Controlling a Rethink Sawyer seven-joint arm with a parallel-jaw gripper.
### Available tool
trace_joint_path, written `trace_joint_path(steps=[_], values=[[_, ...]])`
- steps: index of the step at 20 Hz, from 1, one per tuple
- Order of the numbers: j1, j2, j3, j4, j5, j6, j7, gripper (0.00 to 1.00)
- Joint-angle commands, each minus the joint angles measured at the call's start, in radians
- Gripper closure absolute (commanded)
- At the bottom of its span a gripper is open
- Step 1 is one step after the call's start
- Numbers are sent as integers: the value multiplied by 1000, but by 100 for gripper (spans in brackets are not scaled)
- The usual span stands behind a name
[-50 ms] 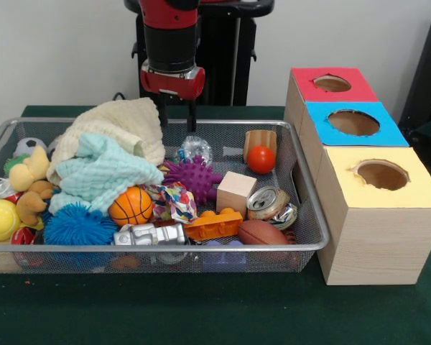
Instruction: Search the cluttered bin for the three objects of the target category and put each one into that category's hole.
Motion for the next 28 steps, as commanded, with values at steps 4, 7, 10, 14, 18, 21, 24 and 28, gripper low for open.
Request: trace_joint_path(steps=[4,7,10,14,18,21,24,28], values=[[-15,109,115,-97,18,-95,168,0],[-19,94,135,-97,23,-83,164,0],[-28,109,143,-112,21,-79,154,0],[-38,135,150,-124,16,-90,150,0],[-33,159,135,-143,12,-95,142,0],[-20,172,110,-166,13,-91,134,0],[-26,186,115,-179,0,-102,126,0],[-65,206,156,-181,-51,-176,123,0]])
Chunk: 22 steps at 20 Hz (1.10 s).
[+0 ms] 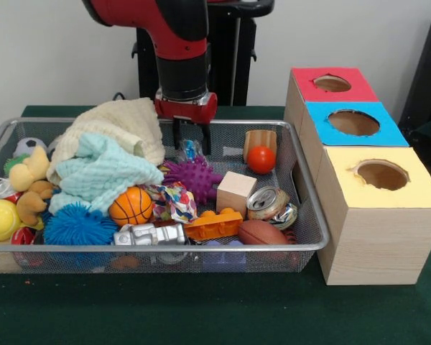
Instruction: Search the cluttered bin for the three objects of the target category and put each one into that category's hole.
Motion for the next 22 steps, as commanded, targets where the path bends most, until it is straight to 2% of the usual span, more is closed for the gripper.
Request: trace_joint_path(steps=[1,6,7,16,20,22], values=[[-65,76,123,-141,-68,-120,115,0],[-74,72,131,-166,-115,-125,89,0],[-75,74,133,-166,-124,-127,99,100],[-34,54,87,-169,-126,-159,125,100],[47,-30,2,-157,-93,-111,119,100],[97,-97,-51,-140,-66,-39,119,100]])
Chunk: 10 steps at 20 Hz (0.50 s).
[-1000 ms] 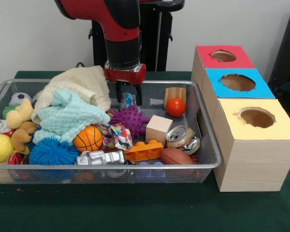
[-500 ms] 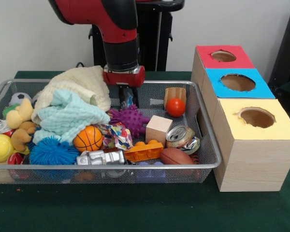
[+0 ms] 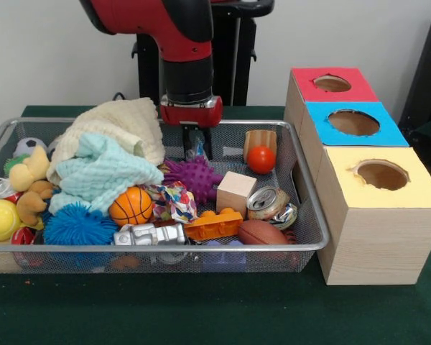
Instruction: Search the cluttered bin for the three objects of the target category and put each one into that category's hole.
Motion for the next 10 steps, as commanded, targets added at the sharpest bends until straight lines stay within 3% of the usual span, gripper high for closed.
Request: trace_joint_path(steps=[1,3,10], values=[[100,-124,-80,-121,47,63,119,100],[125,-182,-103,-100,67,141,121,100],[128,-206,-99,-94,72,180,133,100]])
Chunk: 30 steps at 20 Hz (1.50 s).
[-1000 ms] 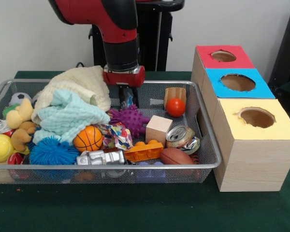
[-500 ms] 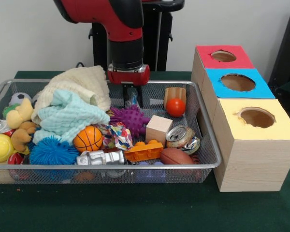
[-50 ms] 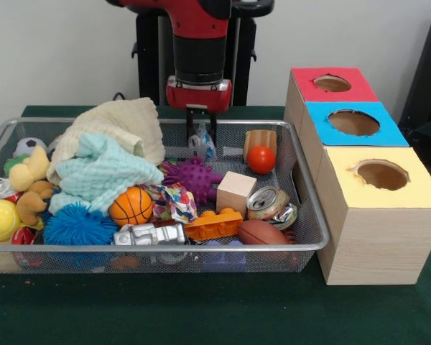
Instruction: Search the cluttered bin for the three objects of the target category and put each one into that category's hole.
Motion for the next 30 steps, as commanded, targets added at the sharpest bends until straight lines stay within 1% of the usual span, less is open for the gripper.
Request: trace_joint_path(steps=[1,5,7,13,15,19,23,27,29,30], values=[[1,-74,-24,-90,59,124,136,100],[26,-134,-30,-60,95,198,157,100],[55,-169,-33,-65,126,266,170,100],[78,-227,6,-46,203,408,193,100],[118,-251,-10,-51,229,461,215,100],[160,-270,-23,-63,261,506,232,100],[200,-279,-36,-100,290,566,241,100],[227,-281,-38,-116,314,585,242,100],[239,-275,-39,-156,305,594,219,100],[253,-274,-46,-168,310,609,228,100]])
